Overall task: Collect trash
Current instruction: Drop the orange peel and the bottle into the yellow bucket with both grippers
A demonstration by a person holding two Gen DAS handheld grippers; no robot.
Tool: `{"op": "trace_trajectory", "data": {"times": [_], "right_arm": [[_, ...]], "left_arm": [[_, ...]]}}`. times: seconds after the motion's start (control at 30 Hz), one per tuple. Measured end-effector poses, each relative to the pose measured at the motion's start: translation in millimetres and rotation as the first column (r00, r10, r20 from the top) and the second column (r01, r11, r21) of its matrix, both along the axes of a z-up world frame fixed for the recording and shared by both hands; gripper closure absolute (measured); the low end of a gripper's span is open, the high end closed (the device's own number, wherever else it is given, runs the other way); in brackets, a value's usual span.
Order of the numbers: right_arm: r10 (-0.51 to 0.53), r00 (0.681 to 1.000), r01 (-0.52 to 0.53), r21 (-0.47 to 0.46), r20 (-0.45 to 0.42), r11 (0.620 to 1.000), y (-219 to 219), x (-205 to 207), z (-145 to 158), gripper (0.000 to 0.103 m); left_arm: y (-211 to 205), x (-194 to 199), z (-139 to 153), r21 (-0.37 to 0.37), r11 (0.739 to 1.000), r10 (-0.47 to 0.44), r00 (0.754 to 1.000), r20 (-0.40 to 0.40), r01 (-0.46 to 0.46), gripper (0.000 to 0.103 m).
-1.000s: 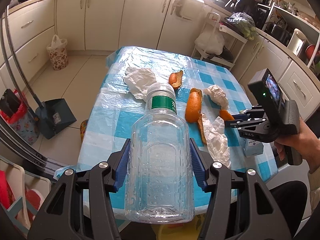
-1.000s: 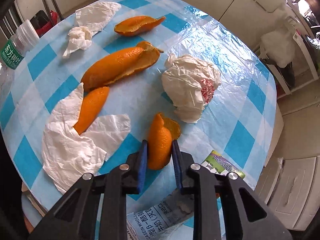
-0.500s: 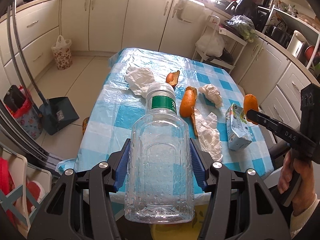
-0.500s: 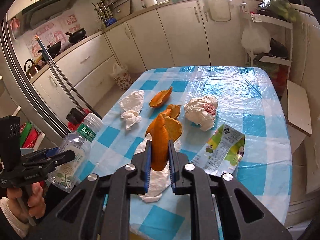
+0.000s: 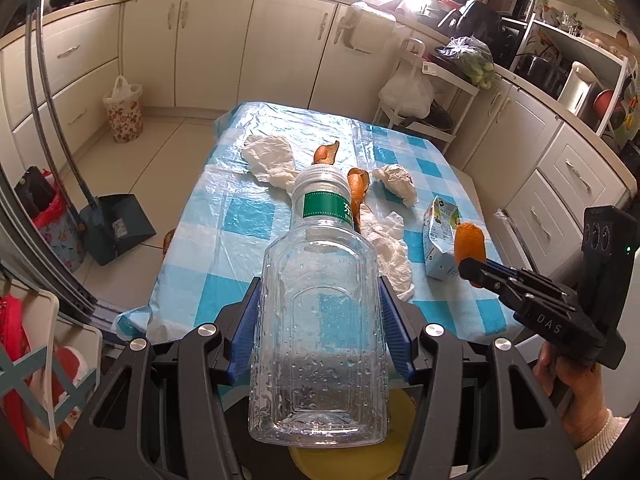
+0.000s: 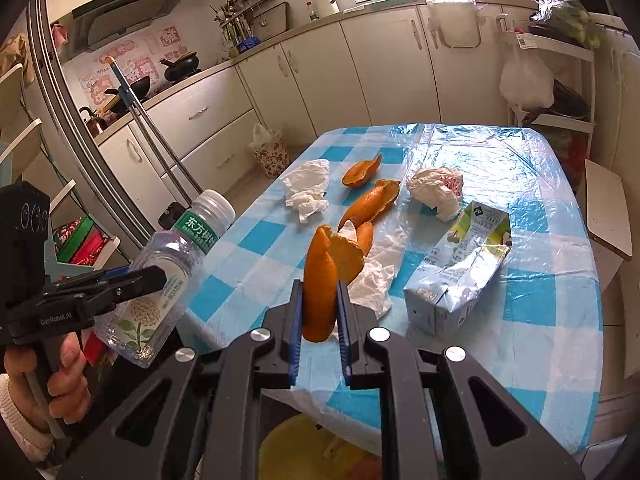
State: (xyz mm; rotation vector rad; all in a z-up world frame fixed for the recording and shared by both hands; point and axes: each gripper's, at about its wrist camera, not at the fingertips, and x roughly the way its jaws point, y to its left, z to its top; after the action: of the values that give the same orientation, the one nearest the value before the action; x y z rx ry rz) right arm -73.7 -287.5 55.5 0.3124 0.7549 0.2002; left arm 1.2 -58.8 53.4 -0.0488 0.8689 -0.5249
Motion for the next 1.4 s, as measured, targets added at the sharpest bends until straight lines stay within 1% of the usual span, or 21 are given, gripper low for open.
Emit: {"op": "trace_trajectory", "data": {"times": [0.2,0.4,0.53,0.6,0.73,0.87,0.97,1.03,1.13,1.2,1.33,1.4], "right_arm": [[-0.006,1.0,0.006,0.004,-0.009,1.0,8.5,-21.4,-4.3,0.087],[-0.001,1.0,0.001,0.001,-0.027,1.0,20.7,-47.0,-10.6,0.087],[0.016,0.997,-0.017,-0.005,-0.071,1.0,30.4,-60.4,-20.3,0.087],[0.03,0.993,-0.033,-0.024,-0.117,0.999,37.6,-67.0,-30.0,0.087],[0.068,0.975,-0.083,-0.061,-0.214,0.995,50.6,-76.0,-49.3,0.087],[0.101,0.952,-0.134,-0.093,-0.29,0.987,61.3,-80.1,-65.1,0.087],[0.119,0.928,-0.167,-0.108,-0.353,0.98,65.6,-81.9,-79.0,0.087],[0.135,0.906,-0.193,-0.108,-0.4,0.975,70.2,-83.1,-89.6,0.086],[0.137,0.884,-0.213,-0.124,-0.446,0.969,73.9,-84.3,-98.0,0.084],[0.111,0.883,-0.19,-0.132,-0.456,0.973,70.2,-85.0,-99.6,0.07],[0.024,0.904,-0.077,-0.107,-0.427,0.991,46.8,-87.1,-92.5,0.065],[-0.014,0.919,-0.024,-0.09,-0.394,0.996,36.4,-91.5,-86.7,0.063]], "left_arm": [[6.7,-18.8,3.6,-0.008,1.0,-0.011,1.0,0.008,0.011,0.05],[17.5,-39.7,0.0,-0.013,1.0,-0.021,1.0,0.002,0.021,0.05],[24.0,-53.3,-4.8,-0.017,0.999,-0.031,1.0,-0.001,0.031,0.05],[26.5,-60.1,-9.3,-0.013,0.999,-0.038,0.999,-0.006,0.038,0.05],[28.6,-72.9,-26.1,-0.01,0.999,-0.053,0.998,-0.045,0.053,0.05],[22.6,-85.8,-44.3,0.011,0.997,-0.08,0.993,-0.081,0.082,0.05],[12.3,-95.8,-57.4,0.035,0.992,-0.113,0.988,-0.108,0.117,0.05],[3.2,-101.9,-67.7,0.053,0.988,-0.137,0.982,-0.13,0.144,0.05],[-10.5,-107.1,-85.2,0.079,0.98,-0.165,0.972,-0.168,0.181,0.05],[-20.9,-108.5,-97.8,0.099,0.973,-0.184,0.963,-0.199,0.206,0.05],[-43.0,-111.6,-128.4,0.166,0.951,-0.212,0.94,-0.268,0.262,0.049],[-47.4,-111.7,-133.6,0.175,0.945,-0.221,0.934,-0.281,0.276,0.049]]}}
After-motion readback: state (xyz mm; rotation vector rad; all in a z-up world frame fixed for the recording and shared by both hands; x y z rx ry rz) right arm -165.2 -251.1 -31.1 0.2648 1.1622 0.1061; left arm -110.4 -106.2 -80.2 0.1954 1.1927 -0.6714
